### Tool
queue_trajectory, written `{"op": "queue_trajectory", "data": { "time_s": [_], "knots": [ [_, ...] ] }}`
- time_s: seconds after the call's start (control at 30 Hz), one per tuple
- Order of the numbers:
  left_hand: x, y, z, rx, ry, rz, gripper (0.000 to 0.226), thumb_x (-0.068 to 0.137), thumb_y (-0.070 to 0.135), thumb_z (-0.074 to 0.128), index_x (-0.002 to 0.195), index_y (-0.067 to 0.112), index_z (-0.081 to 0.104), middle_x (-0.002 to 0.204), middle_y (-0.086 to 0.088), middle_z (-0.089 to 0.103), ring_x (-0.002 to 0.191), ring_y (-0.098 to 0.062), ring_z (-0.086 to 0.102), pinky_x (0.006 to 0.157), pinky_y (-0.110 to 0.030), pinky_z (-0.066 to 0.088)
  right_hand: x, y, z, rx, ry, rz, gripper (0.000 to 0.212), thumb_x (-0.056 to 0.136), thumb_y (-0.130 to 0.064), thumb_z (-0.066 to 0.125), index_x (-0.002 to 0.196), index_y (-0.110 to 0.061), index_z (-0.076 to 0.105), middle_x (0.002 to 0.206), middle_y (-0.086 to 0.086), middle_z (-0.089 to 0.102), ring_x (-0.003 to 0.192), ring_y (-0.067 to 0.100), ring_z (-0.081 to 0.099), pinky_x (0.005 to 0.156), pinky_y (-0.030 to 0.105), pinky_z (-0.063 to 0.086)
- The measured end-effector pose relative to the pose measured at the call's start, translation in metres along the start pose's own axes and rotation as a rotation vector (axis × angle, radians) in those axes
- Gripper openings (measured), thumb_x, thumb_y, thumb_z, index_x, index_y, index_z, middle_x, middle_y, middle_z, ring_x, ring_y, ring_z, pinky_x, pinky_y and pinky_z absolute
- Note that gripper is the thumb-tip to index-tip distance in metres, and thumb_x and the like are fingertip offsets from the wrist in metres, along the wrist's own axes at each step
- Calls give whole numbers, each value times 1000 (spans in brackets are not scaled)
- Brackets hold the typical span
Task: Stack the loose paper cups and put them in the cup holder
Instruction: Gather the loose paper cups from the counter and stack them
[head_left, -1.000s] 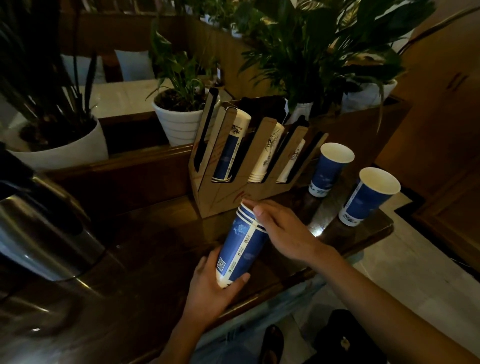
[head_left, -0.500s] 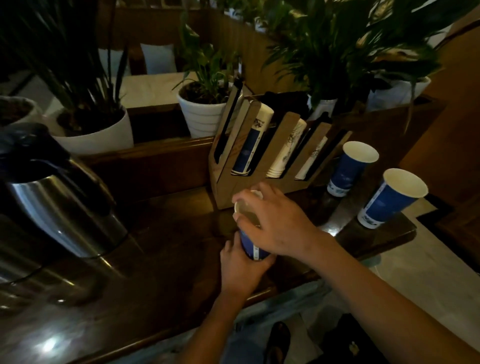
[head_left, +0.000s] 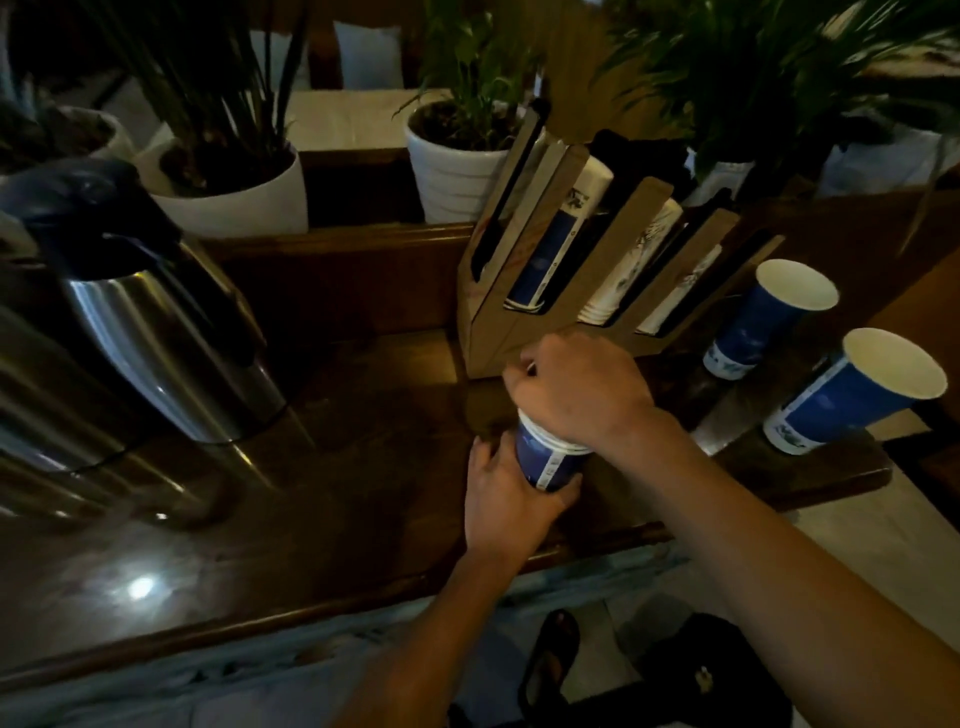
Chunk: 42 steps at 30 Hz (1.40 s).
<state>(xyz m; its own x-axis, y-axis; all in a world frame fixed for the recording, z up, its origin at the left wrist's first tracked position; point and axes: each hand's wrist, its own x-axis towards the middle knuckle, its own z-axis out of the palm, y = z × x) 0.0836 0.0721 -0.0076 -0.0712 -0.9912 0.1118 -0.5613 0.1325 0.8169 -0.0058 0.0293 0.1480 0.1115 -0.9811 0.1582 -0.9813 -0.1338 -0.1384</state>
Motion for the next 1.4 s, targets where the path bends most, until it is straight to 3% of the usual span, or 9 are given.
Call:
{"op": "queue_trajectory", "data": {
  "time_s": [0.2,0.3,0.43,0.63,0.87,1.1,1.2,1.3,1.4],
  "knots": [
    [0,1,0,28,14,3,79,65,67,69,129,22,58,122,2,67,120,-18,54,115,-44,37,0,9,-2,335,-24,73,39,95,-54,43,73,-28,60,66,-10,58,64,5,57,54,26,36],
    [-1,5,-2,84,0,15,79,71,67,67,136,24,52,132,2,63,128,-18,52,124,-44,23,-24,10,-4,443,58,17,33,90,-61,46,104,-37,65,99,-16,65,92,-2,60,72,25,52],
    [-2,19,5,185,-45,16,81,77,75,37,144,30,44,139,7,56,133,-15,48,123,-50,18,-46,14,4,140,166,-127,39,94,-51,40,123,-35,62,130,-3,59,123,20,51,98,43,43],
    [2,37,30,200,10,-47,80,78,75,45,145,32,34,145,5,51,139,-15,40,126,-49,10,-35,41,-5,185,168,-177,36,92,-49,42,109,-33,69,111,-3,63,106,18,55,84,40,50],
    [3,38,40,134,126,-65,81,72,68,71,139,26,51,140,8,59,136,-5,43,126,-38,14,21,74,-28,427,-419,-228,37,74,-72,64,85,-36,70,87,-17,63,82,9,60,66,29,51],
    [6,40,43,88,169,-69,73,73,61,77,135,27,55,140,6,61,134,4,41,121,-50,25,25,74,-15,520,-264,-269,55,96,-56,49,64,-14,66,49,-3,50,49,10,52,50,28,36],
    [5,41,44,58,194,-71,73,72,59,79,135,35,50,140,6,61,126,23,27,119,-54,31,27,71,-14,420,-252,-304,53,100,-51,42,60,-18,57,55,-4,51,55,13,54,50,26,31],
    [6,42,45,64,205,-77,73,72,60,80,134,41,46,137,11,61,122,32,26,114,-54,38,42,62,-13,218,-356,-359,40,103,-37,32,83,-14,58,75,1,51,78,22,55,59,30,36],
    [6,38,47,71,211,-101,74,69,64,79,132,45,45,127,26,58,120,28,32,112,-52,41,44,59,-8,215,-292,-282,36,97,-34,31,66,-20,44,66,-3,44,59,20,45,49,28,27]
  ]
}}
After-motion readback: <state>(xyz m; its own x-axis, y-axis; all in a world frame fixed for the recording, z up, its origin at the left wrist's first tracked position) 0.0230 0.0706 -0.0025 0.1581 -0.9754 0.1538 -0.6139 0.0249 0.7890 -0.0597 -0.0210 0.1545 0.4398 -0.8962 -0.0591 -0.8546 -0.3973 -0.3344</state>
